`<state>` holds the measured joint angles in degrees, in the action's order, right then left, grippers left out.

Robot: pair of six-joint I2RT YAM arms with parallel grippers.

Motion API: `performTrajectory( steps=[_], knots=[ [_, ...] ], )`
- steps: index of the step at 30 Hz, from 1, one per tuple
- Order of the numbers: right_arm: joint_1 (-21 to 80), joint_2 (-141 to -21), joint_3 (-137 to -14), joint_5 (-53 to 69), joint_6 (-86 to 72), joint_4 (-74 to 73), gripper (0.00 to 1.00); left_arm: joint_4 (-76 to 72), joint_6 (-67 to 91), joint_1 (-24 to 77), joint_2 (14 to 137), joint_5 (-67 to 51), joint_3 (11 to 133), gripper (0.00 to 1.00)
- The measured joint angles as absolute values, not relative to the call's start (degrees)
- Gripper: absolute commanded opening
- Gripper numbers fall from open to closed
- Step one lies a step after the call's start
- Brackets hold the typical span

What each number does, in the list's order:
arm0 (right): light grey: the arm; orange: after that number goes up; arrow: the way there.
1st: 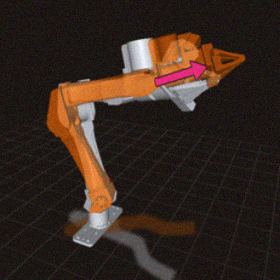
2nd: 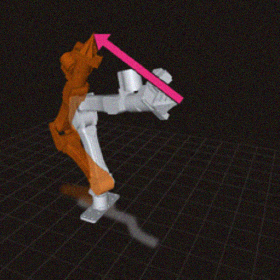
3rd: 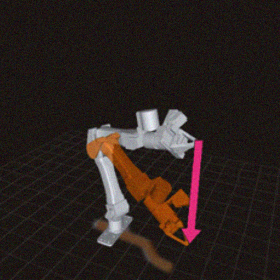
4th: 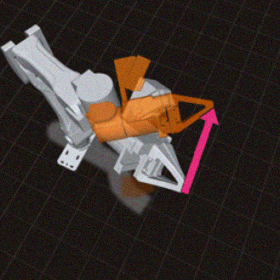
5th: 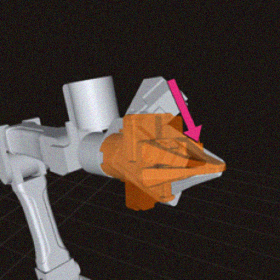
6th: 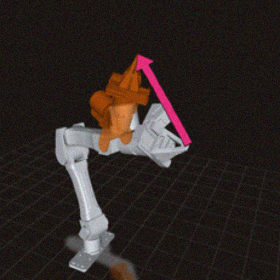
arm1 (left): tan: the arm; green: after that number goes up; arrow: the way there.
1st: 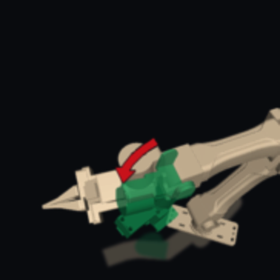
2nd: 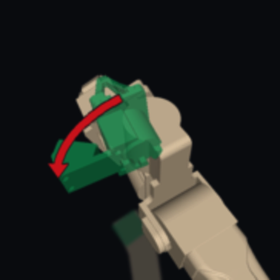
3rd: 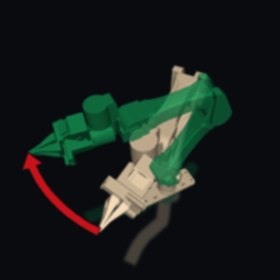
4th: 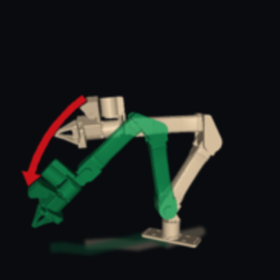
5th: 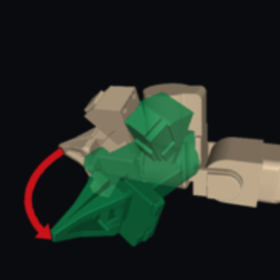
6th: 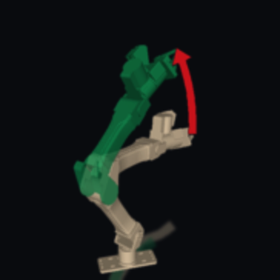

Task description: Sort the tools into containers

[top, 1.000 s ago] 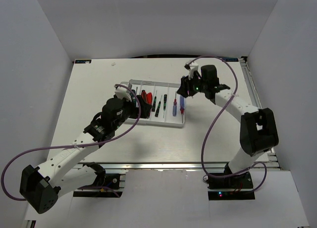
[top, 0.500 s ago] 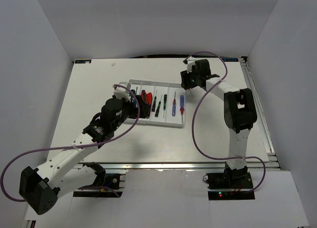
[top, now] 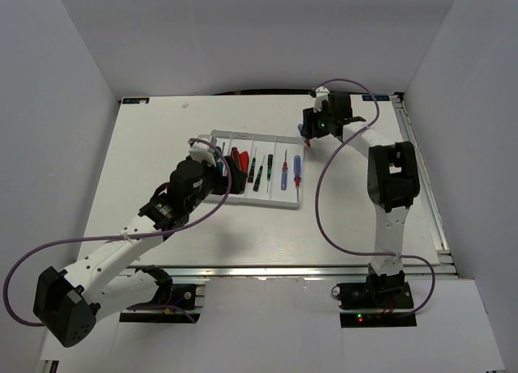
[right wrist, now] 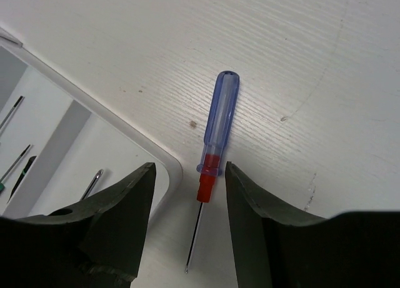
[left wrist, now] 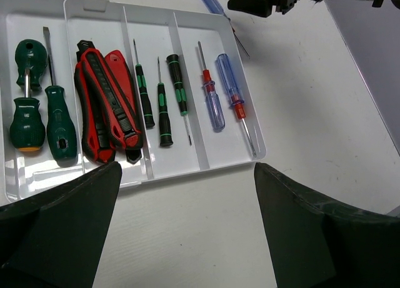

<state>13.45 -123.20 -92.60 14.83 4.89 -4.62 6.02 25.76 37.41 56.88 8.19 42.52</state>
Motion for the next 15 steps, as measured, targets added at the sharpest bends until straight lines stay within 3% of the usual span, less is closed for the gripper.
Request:
performTrajectory(
  steps=[15],
  knots=[
    [12.75,-131.68,-100.29,11.0,2.28,-4.67,0.55,6.87,26.61,37.41,57.8,8.1,42.52,0.98]
  ],
)
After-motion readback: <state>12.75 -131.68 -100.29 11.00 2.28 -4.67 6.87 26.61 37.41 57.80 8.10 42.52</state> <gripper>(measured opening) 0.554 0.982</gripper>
